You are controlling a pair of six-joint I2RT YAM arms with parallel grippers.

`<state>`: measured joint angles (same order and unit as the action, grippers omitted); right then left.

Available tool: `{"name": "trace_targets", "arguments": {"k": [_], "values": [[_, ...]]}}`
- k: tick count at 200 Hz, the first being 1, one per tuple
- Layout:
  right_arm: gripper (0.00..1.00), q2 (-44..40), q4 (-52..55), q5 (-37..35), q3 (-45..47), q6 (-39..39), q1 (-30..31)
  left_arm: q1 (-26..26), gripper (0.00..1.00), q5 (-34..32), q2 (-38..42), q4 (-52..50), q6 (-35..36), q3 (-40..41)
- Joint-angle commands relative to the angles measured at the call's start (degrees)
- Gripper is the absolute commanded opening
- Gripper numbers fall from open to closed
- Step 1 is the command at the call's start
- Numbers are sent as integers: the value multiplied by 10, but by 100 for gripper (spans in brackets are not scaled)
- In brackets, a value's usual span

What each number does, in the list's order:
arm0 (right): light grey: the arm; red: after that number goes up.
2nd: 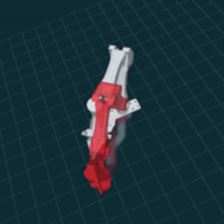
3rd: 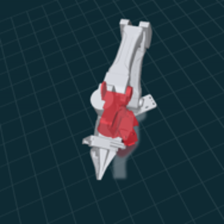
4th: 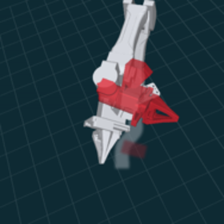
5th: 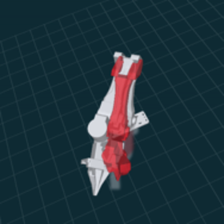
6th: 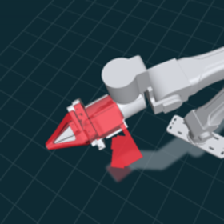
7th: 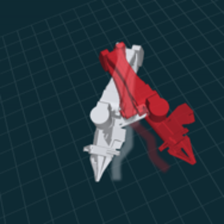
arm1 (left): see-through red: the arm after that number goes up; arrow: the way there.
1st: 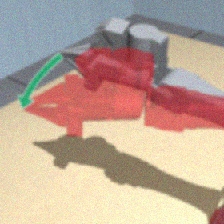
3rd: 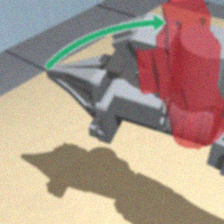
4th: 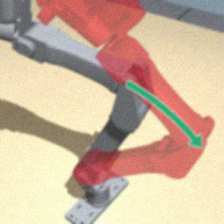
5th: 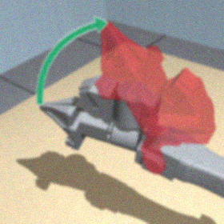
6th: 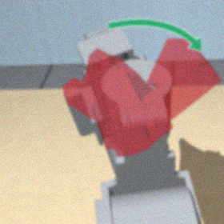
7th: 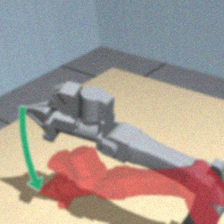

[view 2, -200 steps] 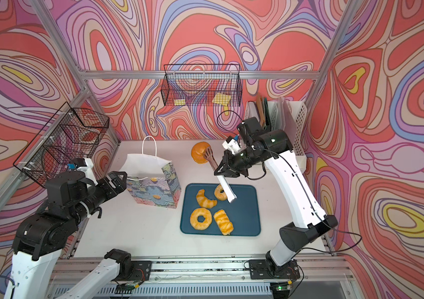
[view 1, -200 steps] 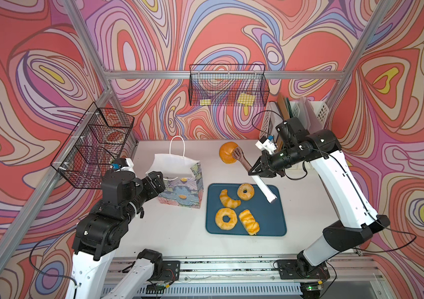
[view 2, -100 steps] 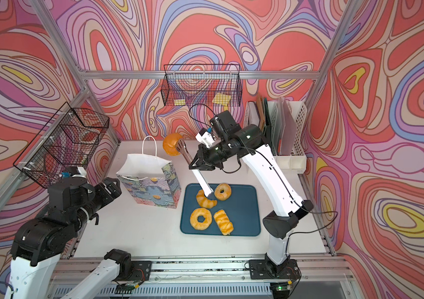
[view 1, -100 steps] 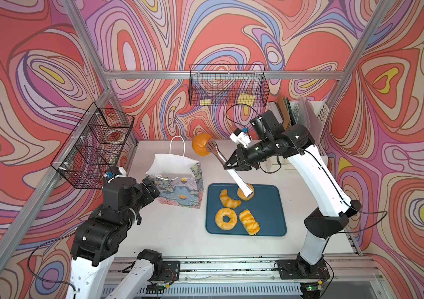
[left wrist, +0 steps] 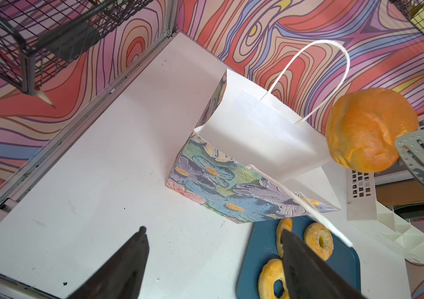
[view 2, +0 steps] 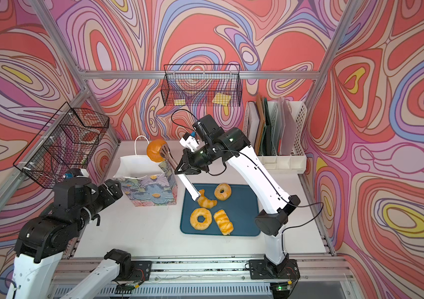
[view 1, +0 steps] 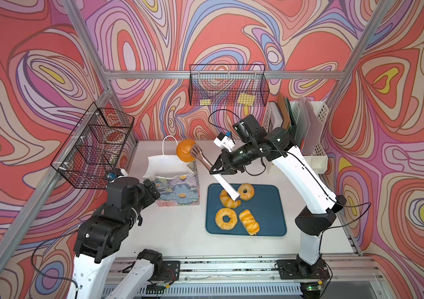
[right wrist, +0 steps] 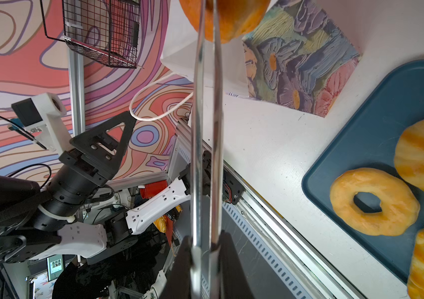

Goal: Pack bread into a paper bag
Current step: Place the fake bread in the paper bag.

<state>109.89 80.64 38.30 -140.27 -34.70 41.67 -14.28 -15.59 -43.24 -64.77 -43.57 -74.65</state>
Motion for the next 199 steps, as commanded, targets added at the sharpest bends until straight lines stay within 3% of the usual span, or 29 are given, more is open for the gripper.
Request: {"name": "trace_targets", "arguments": {"k": [1, 83, 144, 199], "values": [[0, -10, -14, -6, -31, 1, 3, -3, 85, 0, 0, -2, -3, 11], [0, -64, -82, -1, 73, -24, 32, -3, 85, 8, -4, 4, 1, 17], [0, -24, -90, 8, 45, -19, 62, -3, 85, 6, 2, 0, 1, 18], [0, -18, -133, 17, 105, -17, 62, -3, 86, 3, 8, -4, 2, 22]]}}
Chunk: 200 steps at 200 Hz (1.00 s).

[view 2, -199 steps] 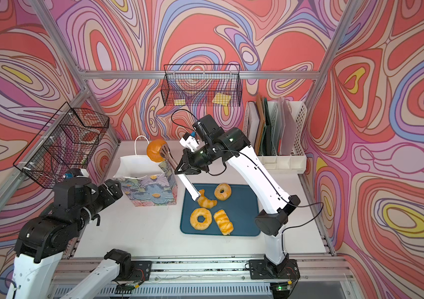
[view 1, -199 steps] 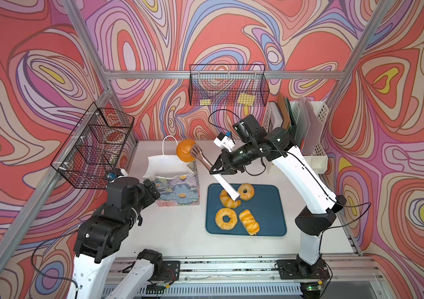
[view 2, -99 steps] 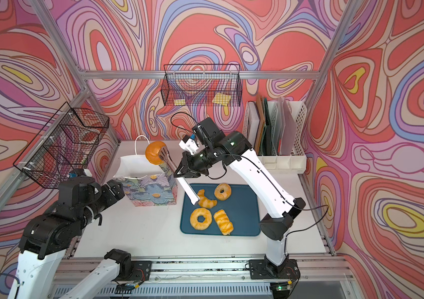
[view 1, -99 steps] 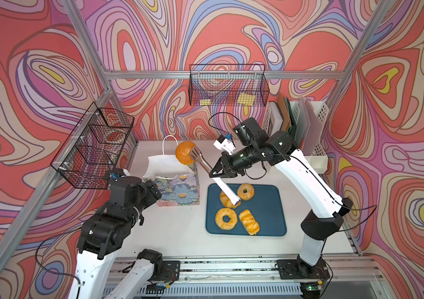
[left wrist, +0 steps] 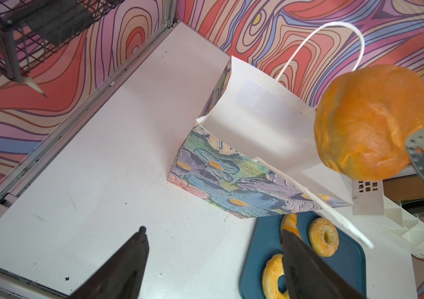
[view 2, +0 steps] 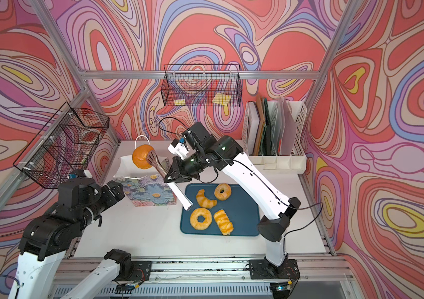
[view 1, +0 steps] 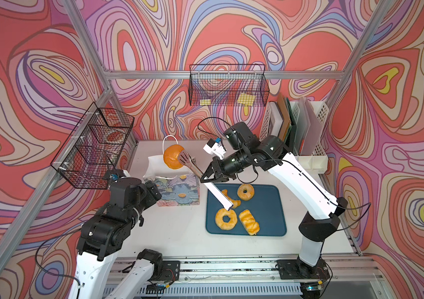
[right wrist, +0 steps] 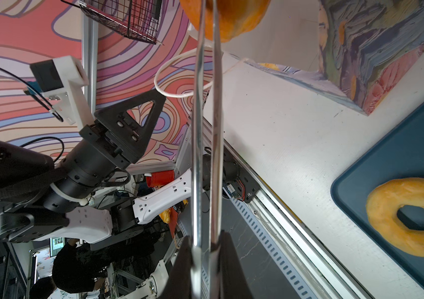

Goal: Pack bread into a paper bag
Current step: Place the fake bread in the paper bag.

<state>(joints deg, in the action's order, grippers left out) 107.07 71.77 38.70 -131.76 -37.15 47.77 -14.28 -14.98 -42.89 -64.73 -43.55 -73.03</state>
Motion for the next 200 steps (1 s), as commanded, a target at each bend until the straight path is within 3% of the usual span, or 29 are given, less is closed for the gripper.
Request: {"name": "trace_targets", "arguments": {"k": [1, 154, 200], "values": [[0, 11, -45, 12, 20, 9, 1, -3, 86, -4, 4, -5, 1, 6], [0, 65, -74, 20, 37, 17, 3, -3, 86, 2, 8, -6, 6, 8], [8, 70, -79, 30, 25, 13, 3, -3, 86, 1, 8, -4, 7, 7]]}}
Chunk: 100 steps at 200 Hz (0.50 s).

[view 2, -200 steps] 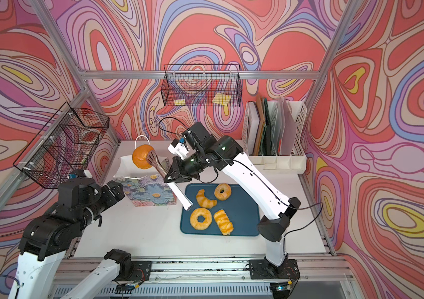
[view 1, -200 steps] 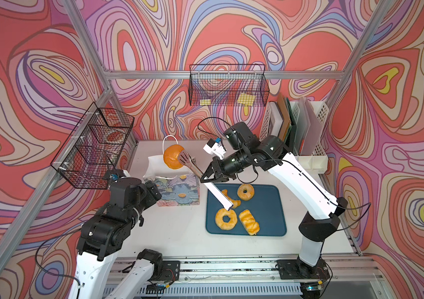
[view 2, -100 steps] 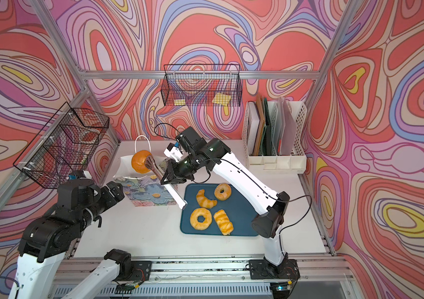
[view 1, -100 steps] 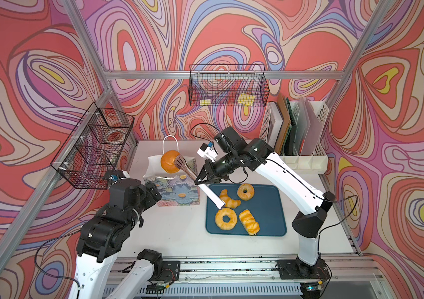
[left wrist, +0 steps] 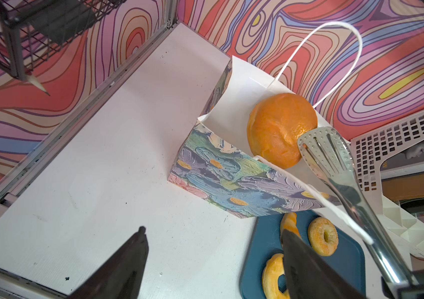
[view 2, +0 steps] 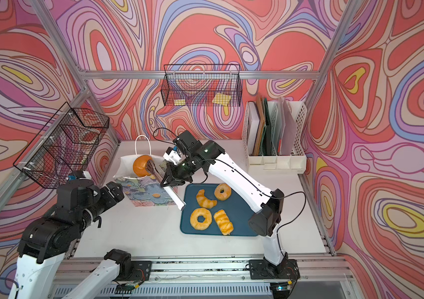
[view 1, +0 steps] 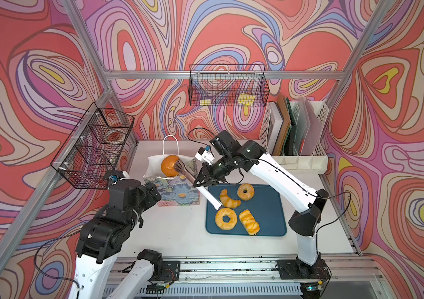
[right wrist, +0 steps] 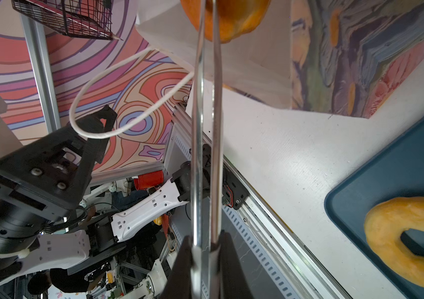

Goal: Pack bread into a paper bag
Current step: Place the fake bread in the paper bag.

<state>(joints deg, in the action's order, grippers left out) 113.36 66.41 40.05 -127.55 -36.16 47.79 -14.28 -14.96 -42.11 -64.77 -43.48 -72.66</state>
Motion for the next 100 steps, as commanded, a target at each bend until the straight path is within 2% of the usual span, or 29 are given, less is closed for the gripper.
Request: {"name": "trace_targets", "arguments": {"k": [1, 40, 69, 100], "values": [[9, 8, -25, 16, -17, 4, 3, -3, 86, 1, 1, -3, 7, 3], [20, 12, -30, 22, -17, 0, 2, -3, 86, -2, 1, -4, 9, 2], [24, 12, -34, 25, -17, -2, 3, -3, 86, 1, 1, -3, 9, 4], [24, 11, -37, 23, -16, -3, 2, -3, 86, 2, 1, -1, 9, 7]]}}
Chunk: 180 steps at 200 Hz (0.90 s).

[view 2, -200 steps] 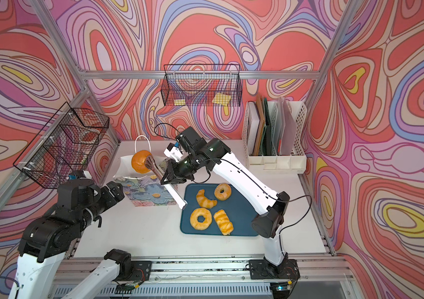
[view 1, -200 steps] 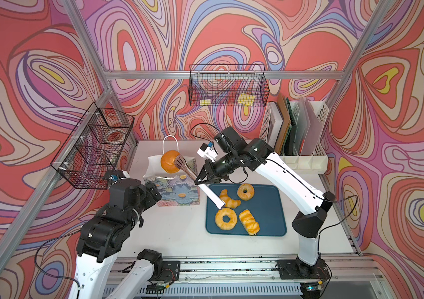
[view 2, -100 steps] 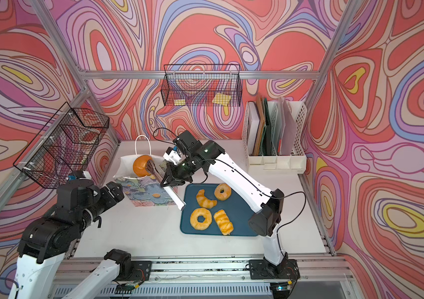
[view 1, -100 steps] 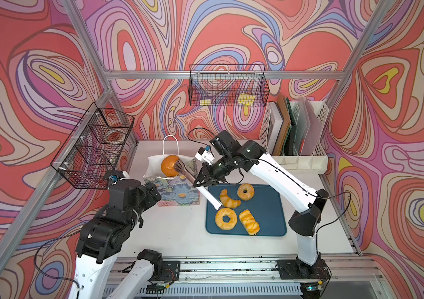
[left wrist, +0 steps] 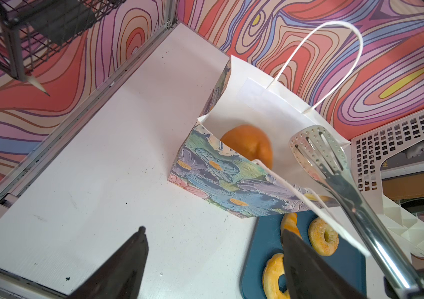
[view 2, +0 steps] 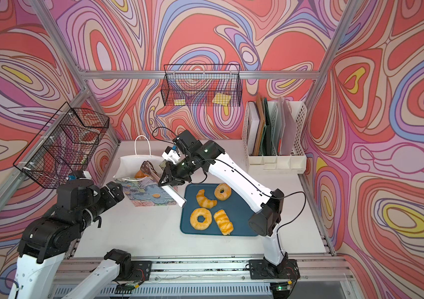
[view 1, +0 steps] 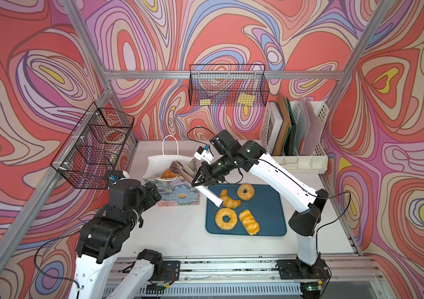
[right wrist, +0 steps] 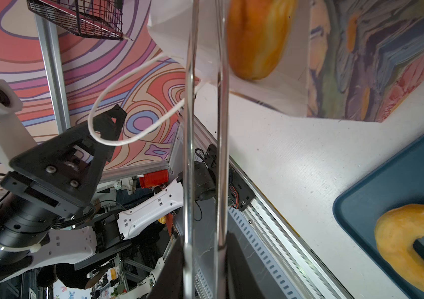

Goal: Pack bread into a paper bag
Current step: Place the fake bread in the paper bag, then pick up the fake bread from the plate.

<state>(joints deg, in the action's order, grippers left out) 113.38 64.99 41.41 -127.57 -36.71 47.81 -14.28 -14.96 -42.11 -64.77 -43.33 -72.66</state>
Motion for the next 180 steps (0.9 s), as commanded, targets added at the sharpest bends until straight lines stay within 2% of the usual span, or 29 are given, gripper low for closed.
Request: {"name": "trace_targets", "arguments": {"k": [1, 84, 151, 180], "values": [[24, 11, -22, 10, -16, 2, 1, -3, 86, 3, 1, -2, 8, 7], [26, -10, 10, 12, -58, 7, -16, -3, 86, -1, 1, 0, 14, 5], [23, -138, 36, -4, 38, 19, -87, -3, 86, 10, -12, 23, 15, 9], [23, -183, 76, -38, 75, 38, -119, -3, 86, 13, -18, 29, 17, 5]]}}
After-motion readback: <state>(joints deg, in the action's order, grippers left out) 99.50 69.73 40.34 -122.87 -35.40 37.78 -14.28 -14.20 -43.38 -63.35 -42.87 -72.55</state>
